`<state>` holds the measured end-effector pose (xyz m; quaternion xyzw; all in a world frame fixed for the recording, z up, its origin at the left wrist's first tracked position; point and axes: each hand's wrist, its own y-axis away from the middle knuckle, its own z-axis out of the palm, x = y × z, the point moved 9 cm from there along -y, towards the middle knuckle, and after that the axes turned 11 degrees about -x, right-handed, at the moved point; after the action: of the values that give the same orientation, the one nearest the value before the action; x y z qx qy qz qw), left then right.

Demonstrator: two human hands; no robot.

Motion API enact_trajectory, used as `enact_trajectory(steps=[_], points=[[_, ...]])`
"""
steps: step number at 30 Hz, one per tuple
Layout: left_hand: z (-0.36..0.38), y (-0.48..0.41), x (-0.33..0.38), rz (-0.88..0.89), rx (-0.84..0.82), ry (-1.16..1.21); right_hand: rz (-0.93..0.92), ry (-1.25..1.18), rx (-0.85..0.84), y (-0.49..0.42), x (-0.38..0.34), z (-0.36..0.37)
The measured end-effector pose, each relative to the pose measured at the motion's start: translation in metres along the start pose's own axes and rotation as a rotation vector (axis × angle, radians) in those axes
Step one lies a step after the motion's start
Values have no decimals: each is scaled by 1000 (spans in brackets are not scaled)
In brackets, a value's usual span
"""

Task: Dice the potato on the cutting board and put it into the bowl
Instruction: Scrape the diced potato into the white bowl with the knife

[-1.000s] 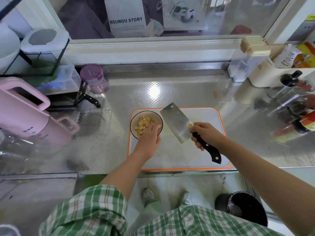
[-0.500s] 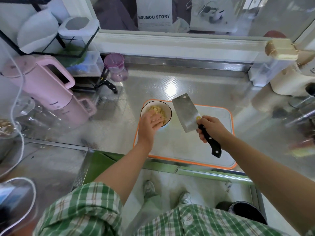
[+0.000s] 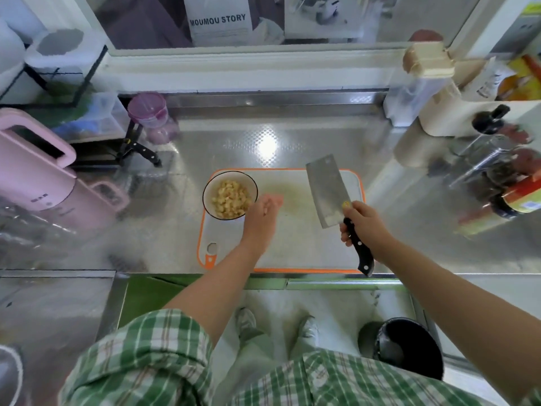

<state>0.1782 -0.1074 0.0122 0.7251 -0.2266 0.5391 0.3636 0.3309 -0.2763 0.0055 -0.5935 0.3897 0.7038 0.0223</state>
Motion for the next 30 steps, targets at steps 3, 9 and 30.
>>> enact_trajectory(steps=[3, 9, 30], points=[[34, -14, -10, -17, -193, -431, 10, 7, 78, 4, 16, -26], [69, -28, -26, -13, -225, -711, 80, 65, 248, 12, 65, -77], [49, -50, -48, -113, -97, -1079, 137, 426, 238, -7, 92, -26]])
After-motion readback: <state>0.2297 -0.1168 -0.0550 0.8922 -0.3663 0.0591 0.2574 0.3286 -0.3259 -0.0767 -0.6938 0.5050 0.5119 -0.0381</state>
